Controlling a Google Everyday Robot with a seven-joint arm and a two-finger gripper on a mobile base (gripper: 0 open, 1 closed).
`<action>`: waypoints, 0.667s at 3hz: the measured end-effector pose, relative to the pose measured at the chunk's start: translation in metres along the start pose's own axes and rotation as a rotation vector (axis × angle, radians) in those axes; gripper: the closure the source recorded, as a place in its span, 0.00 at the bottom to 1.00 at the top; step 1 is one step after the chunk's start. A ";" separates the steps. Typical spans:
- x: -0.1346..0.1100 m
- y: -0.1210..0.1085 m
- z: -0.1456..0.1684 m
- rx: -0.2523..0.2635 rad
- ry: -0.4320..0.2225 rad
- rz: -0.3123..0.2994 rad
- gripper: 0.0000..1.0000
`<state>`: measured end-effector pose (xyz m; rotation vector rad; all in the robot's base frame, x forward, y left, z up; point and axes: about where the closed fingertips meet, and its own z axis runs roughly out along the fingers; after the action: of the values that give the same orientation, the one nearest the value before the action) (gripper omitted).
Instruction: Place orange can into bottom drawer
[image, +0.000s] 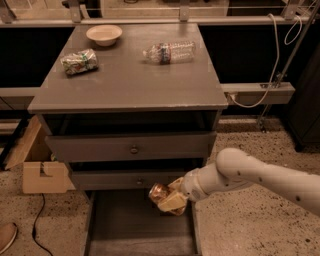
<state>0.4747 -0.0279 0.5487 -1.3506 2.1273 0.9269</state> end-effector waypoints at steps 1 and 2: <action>0.020 -0.010 0.045 -0.040 -0.029 -0.011 1.00; 0.046 -0.014 0.105 -0.104 -0.064 0.017 1.00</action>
Offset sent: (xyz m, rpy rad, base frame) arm 0.0034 0.0700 -0.1571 0.1535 0.0716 0.0470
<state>0.4705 0.0183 0.4431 -1.3353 2.0707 1.0872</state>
